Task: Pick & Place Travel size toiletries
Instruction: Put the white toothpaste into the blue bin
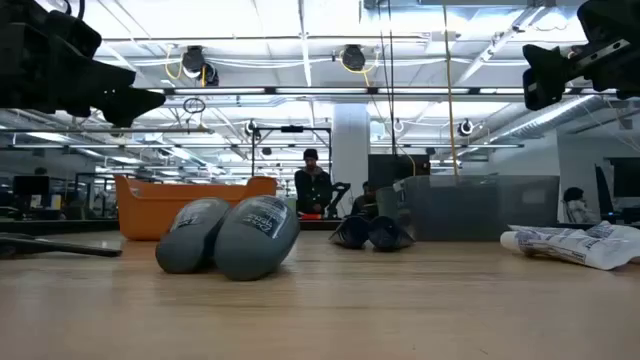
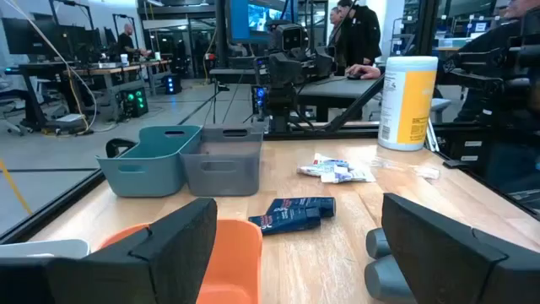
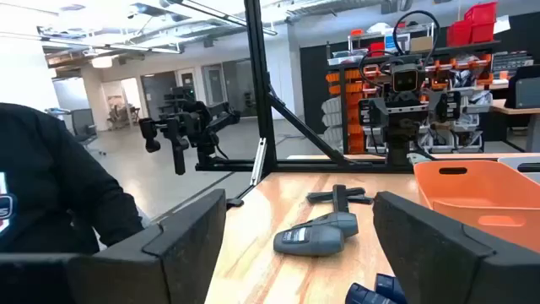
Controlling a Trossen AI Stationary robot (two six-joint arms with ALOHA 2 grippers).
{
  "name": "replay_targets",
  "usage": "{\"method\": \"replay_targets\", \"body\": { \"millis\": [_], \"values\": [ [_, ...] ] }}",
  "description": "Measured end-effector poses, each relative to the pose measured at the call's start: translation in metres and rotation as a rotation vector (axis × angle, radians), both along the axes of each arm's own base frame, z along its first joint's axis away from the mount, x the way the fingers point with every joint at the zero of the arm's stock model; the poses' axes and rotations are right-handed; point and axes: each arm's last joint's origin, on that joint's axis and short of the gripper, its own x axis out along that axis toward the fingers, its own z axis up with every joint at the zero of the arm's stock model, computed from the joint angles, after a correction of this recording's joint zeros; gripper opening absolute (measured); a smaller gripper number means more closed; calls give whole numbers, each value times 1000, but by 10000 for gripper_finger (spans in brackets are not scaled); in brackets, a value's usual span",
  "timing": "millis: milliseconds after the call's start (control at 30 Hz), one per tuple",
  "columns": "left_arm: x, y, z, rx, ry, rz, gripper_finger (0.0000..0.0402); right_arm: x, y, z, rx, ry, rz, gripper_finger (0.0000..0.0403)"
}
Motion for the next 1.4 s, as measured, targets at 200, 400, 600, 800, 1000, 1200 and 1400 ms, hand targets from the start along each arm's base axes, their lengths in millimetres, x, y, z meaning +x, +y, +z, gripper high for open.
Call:
{"method": "replay_targets", "body": {
  "millis": [200, 400, 600, 800, 1000, 1200, 1400],
  "values": [
    [0, 0, 0, 0, 0, 0, 328, 0, 0, 0, 1, -3, -3, 290],
    [0, 0, 0, 0, 0, 0, 328, -1, 0, 5, 0, -52, -5, 290],
    [0, 0, 0, 0, 0, 0, 328, -3, 0, 12, 4, -127, 0, 290],
    [0, 0, 0, 0, 0, 0, 328, -6, 1, 22, 94, -203, 33, 290],
    [0, 0, 0, 0, 0, 0, 328, 2, 6, 20, 157, -145, 29, 290],
    [0, 0, 0, 0, 0, 0, 328, 24, 19, 21, 138, -8, -108, 290],
    [0, 0, 0, 0, 0, -1, 328, 60, 50, 58, 33, 200, -294, 290]
  ]
}}
